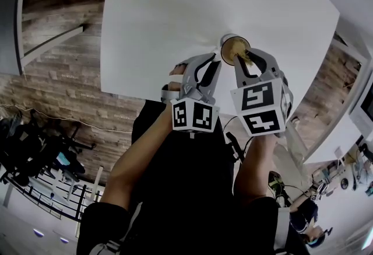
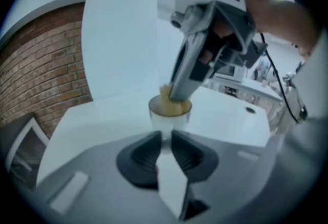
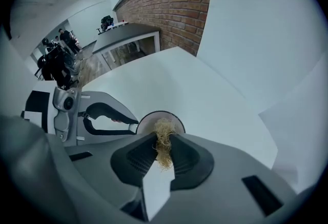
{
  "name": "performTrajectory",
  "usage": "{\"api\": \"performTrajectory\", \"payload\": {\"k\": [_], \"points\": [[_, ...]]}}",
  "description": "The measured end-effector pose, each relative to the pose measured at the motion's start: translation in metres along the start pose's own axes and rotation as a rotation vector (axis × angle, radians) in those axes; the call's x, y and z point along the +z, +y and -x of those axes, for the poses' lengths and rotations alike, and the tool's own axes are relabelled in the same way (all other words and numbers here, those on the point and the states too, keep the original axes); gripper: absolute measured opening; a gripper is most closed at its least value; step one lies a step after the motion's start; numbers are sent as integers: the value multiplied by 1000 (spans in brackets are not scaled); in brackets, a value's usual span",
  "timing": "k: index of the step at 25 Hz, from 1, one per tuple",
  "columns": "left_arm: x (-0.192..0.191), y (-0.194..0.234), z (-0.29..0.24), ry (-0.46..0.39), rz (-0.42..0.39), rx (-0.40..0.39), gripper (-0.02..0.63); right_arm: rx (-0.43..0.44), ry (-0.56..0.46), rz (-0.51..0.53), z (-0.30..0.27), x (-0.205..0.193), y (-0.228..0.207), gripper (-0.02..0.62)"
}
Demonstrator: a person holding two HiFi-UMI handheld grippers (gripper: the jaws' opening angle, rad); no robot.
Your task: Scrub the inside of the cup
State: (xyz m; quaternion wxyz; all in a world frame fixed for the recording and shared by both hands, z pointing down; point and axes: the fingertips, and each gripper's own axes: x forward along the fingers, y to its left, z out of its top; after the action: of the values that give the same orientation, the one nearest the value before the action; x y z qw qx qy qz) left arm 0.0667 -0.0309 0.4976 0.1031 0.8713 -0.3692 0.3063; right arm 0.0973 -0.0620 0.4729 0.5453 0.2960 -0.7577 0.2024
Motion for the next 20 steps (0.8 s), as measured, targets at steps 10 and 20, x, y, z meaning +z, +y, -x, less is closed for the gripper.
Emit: {"api": "performTrajectory", "payload": {"k": [10, 20], "points": [[-1, -1, 0, 6, -5, -3, 65, 77, 72, -5, -23, -2, 13, 60], [-11, -2, 0, 53, 19, -17, 72, 56, -243, -160, 58, 6, 10, 61]]}}
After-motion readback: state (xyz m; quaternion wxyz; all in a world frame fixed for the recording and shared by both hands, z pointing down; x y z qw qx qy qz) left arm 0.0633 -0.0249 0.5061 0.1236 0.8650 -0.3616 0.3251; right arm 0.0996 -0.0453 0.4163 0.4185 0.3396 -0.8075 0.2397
